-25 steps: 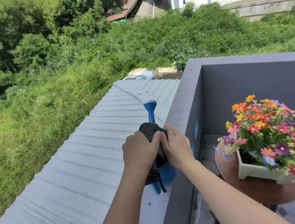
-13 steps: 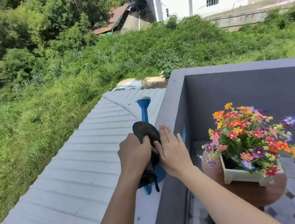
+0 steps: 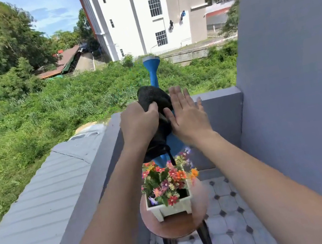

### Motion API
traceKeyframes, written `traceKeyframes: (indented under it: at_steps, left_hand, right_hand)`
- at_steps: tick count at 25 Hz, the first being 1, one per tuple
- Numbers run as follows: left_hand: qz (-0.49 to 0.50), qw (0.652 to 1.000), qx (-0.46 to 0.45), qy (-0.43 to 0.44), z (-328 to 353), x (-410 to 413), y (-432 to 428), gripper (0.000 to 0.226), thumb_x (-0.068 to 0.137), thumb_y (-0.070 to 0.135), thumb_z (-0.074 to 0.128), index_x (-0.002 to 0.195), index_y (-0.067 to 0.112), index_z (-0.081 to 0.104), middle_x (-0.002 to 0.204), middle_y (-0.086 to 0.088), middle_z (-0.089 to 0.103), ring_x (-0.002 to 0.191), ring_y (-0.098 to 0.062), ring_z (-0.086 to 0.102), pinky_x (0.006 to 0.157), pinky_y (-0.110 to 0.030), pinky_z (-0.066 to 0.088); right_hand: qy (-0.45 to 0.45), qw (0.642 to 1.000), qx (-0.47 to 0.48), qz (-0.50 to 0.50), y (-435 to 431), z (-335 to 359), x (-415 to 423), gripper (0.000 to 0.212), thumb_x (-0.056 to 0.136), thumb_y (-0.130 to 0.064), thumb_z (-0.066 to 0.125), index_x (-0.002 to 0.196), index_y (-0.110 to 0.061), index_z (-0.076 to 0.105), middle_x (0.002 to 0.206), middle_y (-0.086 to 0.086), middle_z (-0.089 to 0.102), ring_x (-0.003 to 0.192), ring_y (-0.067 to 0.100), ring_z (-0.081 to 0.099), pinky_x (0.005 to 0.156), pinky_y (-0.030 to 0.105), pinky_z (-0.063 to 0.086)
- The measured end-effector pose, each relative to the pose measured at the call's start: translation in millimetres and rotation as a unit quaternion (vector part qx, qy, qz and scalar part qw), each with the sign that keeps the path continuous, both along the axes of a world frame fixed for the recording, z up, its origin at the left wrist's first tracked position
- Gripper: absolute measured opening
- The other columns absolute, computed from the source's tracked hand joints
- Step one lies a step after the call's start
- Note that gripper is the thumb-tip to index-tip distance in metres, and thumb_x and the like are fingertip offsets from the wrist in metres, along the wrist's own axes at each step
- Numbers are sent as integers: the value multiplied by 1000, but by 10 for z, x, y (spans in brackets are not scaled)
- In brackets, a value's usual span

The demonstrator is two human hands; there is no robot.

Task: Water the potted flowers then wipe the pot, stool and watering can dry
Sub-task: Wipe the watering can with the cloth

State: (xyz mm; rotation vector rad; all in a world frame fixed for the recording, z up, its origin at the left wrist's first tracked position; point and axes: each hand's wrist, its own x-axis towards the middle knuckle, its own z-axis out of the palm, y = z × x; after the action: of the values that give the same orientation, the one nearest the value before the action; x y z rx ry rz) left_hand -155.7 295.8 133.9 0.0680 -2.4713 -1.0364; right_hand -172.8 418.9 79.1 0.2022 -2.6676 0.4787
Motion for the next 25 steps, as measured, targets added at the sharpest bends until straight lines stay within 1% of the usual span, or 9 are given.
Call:
traceKeyframes:
  at_steps: [4,7,10,14,16,17,20,22,25]
  left_hand:
    - [-34,994,78,-74,-596,-29,1025,39,87,39,53,94,2,64,99,-18,67,96,-34,59,76,-34,41]
    - [-46,982,105,-147,-1263,57,1589,39,88,39,51,100,2,61,104,-17,66,97,-33,59,76,-33,40]
    - [-57,972,104,-205,-2102,198,1960,33,91,34,50,101,3,58,109,-17,65,107,-37,56,85,-36,41]
    - [-58,962,86,-253,-3553,403,2116,27,92,29,51,104,5,59,105,-16,66,104,-34,58,79,-31,38]
    - [-56,953,83,-286,-4362,481,2133,27,92,29,51,102,5,58,102,-17,67,101,-35,58,80,-33,40]
    - [-51,946,86,-309,-4799,505,2136,28,92,29,51,102,4,58,102,-18,67,101,-36,59,80,-35,41]
    - [-44,935,58,-348,-6078,500,2094,32,92,31,50,107,3,57,105,-21,66,104,-38,58,83,-37,42]
    - [-47,929,34,-365,-6844,467,2069,34,93,33,49,109,3,56,107,-22,65,106,-38,57,84,-37,41]
    - [-45,925,22,-377,-7812,395,2081,35,94,33,48,110,2,55,107,-23,65,105,-38,57,83,-37,41]
  right_hand:
    - [-57,993,85,-60,1092,-430,66,66,99,-46,15,153,-13,-4,163,4,-3,149,20,-5,117,46,-4]
    - [-126,985,75,-87,1618,-1118,205,69,97,-52,10,153,-12,5,163,5,3,150,20,-1,117,44,-1]
    - [-180,977,52,-100,1908,-2037,392,93,75,-61,-14,153,-16,10,163,5,9,149,20,3,117,44,3]
    - [-251,961,31,-115,2019,-3561,614,120,56,-68,-41,154,-19,8,163,4,9,150,20,3,118,45,3]
    - [-296,946,18,-129,2005,-4414,699,119,61,-66,-40,153,-16,18,161,6,18,149,24,12,117,48,9]
    - [-324,938,17,-125,1988,-4850,732,113,71,-64,-34,149,-12,30,157,9,29,146,26,24,115,50,19]
    - [-410,905,-10,-110,1898,-6125,709,85,97,-48,-4,120,-8,67,124,12,66,114,27,63,86,53,51]
    - [-416,902,5,-112,1863,-6915,708,83,98,-47,-2,116,-8,70,120,11,69,110,26,66,83,53,53]
    - [-429,895,13,-122,1854,-7909,610,91,94,-51,-12,128,-10,61,133,11,60,122,26,58,94,53,47]
